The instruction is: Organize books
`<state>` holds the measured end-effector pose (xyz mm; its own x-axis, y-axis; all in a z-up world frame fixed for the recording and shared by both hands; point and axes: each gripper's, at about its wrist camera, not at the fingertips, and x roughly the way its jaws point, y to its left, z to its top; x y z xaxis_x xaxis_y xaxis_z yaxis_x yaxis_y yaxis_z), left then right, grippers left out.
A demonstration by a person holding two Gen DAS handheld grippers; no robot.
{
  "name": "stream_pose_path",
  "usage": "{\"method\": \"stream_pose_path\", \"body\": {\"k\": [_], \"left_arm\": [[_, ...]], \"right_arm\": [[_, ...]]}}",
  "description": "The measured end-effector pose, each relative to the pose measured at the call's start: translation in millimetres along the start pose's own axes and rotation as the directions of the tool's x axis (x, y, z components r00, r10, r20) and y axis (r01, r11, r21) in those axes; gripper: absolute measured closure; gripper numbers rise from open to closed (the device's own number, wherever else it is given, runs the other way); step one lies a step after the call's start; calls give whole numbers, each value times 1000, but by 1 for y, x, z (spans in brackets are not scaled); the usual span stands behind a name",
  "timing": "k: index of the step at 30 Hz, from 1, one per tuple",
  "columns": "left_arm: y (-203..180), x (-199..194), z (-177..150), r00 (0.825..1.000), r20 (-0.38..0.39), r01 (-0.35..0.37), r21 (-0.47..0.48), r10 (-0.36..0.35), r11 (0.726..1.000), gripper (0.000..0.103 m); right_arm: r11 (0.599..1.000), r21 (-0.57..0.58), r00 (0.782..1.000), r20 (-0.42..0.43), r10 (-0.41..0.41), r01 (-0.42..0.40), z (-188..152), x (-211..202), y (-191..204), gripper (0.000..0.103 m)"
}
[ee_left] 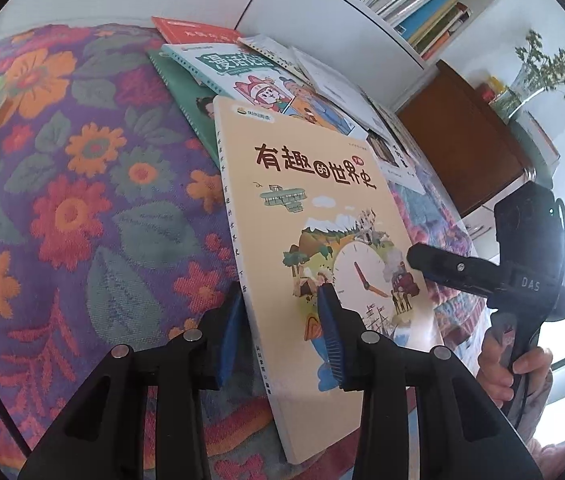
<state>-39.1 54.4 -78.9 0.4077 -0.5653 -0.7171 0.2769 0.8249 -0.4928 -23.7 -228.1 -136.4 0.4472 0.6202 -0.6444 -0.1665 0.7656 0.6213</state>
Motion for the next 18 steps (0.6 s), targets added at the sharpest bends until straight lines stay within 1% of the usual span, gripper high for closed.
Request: {"method": "stream_pose_path", "body": {"k": [3,5,7,9,11,13,14,16,18], "left_arm": [[2,-3,-2,1000,-21,7,-11,-8,1000,71],[-2,-6,-6,999,-49,15,11,-14,1000,73],[-3,-8,-14,995,-86,62,37,-58,997,73],[0,-11,-17,989,-116,95,59,-88,994,73],[7,-9,-12,980,-153,130,21,-125,991,73],[14,-4,-3,970,-182,161,-21,-162,987,73],[15,-1,0,967,-189,168,-27,-170,985,73],[15,4,6,965,-196,174,-23,-175,984,75],[14,5,7,967,-192,167,-19,-168,986,75]], "right_arm": [[1000,7,1000,-25,9,-9,0,1,0,45],[1000,7,998,-50,26,-25,-3,-1,1,46],[999,-5,996,-81,38,-39,-7,-3,0,46],[996,-66,989,-143,44,-54,-13,-5,2,46],[990,-106,978,-197,73,-96,-17,-6,2,46],[987,-98,971,-212,107,-130,-15,-5,-4,46],[985,-78,967,-214,136,-156,-12,-3,-9,46],[978,-16,956,-212,201,-209,-4,1,-20,46],[973,-1,953,-204,225,-230,1,5,-23,49]]}}
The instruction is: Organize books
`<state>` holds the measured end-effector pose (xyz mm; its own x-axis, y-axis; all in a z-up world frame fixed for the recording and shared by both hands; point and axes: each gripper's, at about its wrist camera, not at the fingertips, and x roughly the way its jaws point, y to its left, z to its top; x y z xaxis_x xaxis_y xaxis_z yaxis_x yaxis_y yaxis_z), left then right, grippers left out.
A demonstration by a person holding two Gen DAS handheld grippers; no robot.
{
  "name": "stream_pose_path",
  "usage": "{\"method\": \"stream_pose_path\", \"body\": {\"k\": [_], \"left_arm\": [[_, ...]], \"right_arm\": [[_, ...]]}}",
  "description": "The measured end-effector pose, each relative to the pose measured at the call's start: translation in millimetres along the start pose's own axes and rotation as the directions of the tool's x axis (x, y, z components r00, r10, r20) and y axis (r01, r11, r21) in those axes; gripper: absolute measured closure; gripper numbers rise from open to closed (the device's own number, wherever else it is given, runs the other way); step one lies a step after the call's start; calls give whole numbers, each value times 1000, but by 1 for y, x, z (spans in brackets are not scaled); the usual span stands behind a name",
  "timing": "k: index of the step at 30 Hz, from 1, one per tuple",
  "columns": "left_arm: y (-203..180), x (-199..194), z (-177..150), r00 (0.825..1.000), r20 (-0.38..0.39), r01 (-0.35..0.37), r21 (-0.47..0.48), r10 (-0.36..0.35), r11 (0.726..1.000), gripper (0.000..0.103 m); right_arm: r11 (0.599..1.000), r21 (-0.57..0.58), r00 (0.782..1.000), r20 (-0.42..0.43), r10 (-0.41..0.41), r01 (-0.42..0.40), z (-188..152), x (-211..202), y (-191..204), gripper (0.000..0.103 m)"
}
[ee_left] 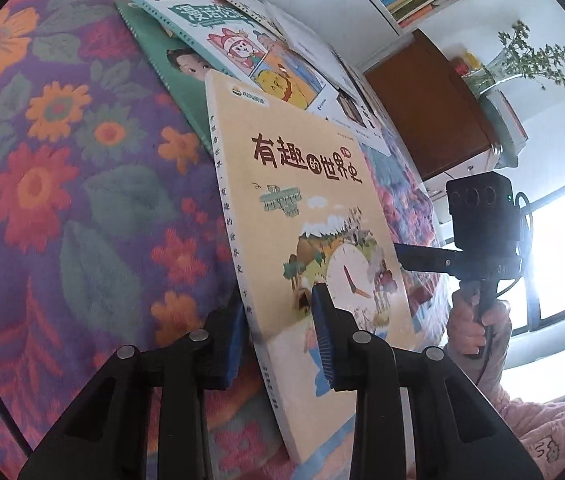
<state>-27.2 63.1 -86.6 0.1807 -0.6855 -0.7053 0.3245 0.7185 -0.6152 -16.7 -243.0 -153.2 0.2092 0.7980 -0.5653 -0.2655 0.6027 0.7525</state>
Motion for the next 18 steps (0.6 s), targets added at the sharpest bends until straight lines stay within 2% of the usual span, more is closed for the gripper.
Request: {"method": "stream_pose_path", "body": {"k": [2,4,6,8,12,13,16,18], "left_arm": [[2,0,0,1000,5,4,-11,-4,1000,75],[4,0,0,1000,11,13,-29,-12,999,77],[6,-1,-1,1000,15,15,-44,-15,999,77],[1,0,0,1000,16,-11,-22,12,1000,77],[-20,1,-4,989,65,-140,83,135,987,72],[-25,2,-6,984,75,-168,89,162,982,71],[-27,1,-3,980,68,-190,51,187,980,72],[-30,-1,-3,975,71,-214,70,209,974,72]], "right_arm": [[1000,-6,1000,11,-13,14,2,1,1,54],[999,2,999,23,-37,37,2,2,2,63],[998,19,997,33,-63,63,-1,2,-1,77],[998,36,997,42,-58,56,-6,-4,-5,80],[996,42,996,56,-76,74,-9,-7,-4,80],[995,32,994,55,-91,90,-9,-7,-1,80],[989,11,988,51,-145,145,-11,-9,7,80],[982,-17,981,52,-186,187,-12,-9,16,80]]}}
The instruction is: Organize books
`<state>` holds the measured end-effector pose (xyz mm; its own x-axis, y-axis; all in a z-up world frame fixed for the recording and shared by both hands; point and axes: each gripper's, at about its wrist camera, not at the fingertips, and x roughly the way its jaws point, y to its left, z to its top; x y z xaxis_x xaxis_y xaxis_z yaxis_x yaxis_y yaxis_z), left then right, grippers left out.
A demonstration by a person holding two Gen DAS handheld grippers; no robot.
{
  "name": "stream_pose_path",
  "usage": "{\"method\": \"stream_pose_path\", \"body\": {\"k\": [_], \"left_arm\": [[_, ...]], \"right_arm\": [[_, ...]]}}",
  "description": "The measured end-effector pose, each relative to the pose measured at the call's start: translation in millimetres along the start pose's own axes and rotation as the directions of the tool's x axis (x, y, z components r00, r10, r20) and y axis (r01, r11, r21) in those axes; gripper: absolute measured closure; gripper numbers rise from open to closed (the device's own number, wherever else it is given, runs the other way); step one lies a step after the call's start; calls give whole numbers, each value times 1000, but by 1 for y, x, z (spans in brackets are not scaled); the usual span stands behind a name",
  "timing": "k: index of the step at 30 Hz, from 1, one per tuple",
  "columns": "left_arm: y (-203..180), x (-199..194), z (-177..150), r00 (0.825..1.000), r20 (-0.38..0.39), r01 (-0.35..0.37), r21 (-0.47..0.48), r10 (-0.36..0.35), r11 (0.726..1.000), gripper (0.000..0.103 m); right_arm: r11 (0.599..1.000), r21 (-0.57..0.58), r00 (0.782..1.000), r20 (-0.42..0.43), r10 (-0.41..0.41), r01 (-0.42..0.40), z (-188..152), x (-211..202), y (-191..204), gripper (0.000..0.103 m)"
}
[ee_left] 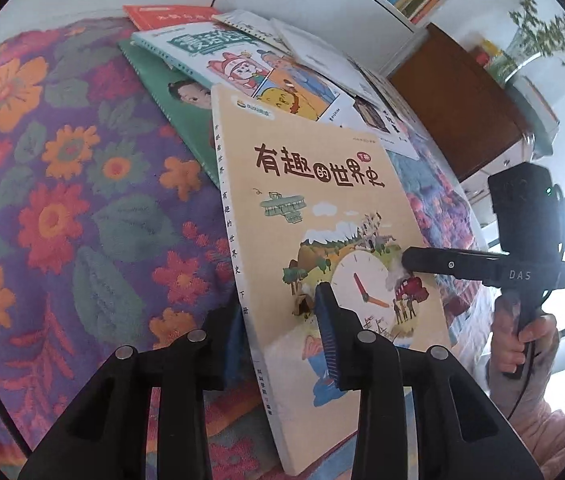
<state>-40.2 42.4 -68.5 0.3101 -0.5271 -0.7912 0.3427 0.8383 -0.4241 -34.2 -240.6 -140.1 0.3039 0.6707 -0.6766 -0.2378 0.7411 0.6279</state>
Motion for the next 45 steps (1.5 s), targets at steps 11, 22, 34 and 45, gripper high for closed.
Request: {"method": "stream_pose_path", "body": {"k": [11,22,34,45], "left_arm": [[-23,-18,-3,985,63,-167,132,160,977,72],[-26,-39,-2,980,108,-179,137,165,974,72],[-19,-75,-4,970,178,-190,118,168,975,72],[1,-114,-3,959,228,-192,92,167,977,71]], "right_arm": [[995,-74,997,-25,-71,69,-5,1,23,80],[988,-125,996,-8,-91,89,-8,-7,48,80],[980,-180,996,9,-84,84,-7,-14,87,80],[967,-233,995,40,-95,102,-1,-14,136,80]]}}
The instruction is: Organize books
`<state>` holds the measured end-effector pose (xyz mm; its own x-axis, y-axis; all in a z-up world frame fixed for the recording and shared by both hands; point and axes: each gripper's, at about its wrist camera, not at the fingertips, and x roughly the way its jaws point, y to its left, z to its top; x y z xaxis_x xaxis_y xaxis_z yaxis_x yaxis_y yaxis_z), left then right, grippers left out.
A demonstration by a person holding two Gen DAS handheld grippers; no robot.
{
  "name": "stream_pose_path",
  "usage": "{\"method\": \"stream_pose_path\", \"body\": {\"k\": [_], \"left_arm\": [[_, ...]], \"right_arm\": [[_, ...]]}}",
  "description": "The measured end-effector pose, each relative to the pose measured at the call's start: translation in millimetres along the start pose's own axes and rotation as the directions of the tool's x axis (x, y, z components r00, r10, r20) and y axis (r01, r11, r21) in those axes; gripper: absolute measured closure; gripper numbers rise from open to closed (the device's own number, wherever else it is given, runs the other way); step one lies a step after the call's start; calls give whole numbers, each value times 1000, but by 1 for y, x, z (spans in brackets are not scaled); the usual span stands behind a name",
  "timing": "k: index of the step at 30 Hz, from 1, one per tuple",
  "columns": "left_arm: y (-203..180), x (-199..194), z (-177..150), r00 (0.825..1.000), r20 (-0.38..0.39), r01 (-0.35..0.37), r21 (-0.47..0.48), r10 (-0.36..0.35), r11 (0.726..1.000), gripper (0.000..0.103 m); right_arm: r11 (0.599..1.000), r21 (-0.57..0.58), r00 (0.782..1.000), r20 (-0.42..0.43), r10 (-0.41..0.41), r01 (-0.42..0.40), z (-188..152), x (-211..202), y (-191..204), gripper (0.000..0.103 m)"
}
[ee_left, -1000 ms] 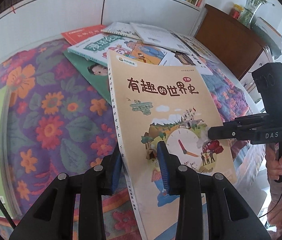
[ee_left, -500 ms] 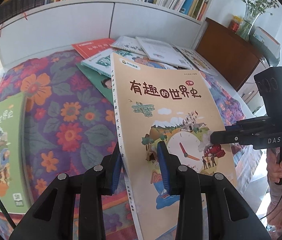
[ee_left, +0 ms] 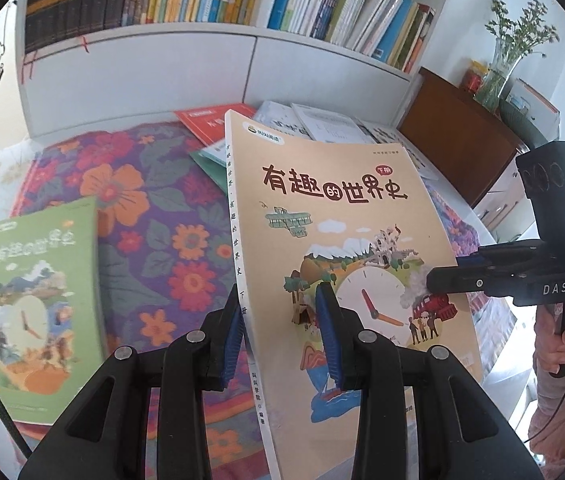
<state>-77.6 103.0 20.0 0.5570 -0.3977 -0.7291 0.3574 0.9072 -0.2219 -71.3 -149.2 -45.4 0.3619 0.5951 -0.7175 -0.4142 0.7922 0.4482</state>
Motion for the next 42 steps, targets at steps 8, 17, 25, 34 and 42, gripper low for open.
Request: {"method": "stream_pose_path", "body": {"k": [8,17,25,34,42], "left_arm": [[26,-33,5,998,53,-29,-23,30,999,70],[60,-65,23,988,118,-100,-35,103,994,70],[103,-88,23,976,156,-138,-97,152,986,69],[152,-97,13,963,162,-184,-176,213,967,69],[182,-94,4,958,130,-227,-200,255,953,69]], "right_arm": [[999,-38,1000,10,27,-27,16,5,33,80],[994,-97,999,22,42,-40,48,22,71,80],[988,-133,997,25,76,-72,76,45,107,79],[980,-165,994,-9,113,-113,101,94,143,79],[973,-181,989,-57,136,-144,111,134,158,79]]}}
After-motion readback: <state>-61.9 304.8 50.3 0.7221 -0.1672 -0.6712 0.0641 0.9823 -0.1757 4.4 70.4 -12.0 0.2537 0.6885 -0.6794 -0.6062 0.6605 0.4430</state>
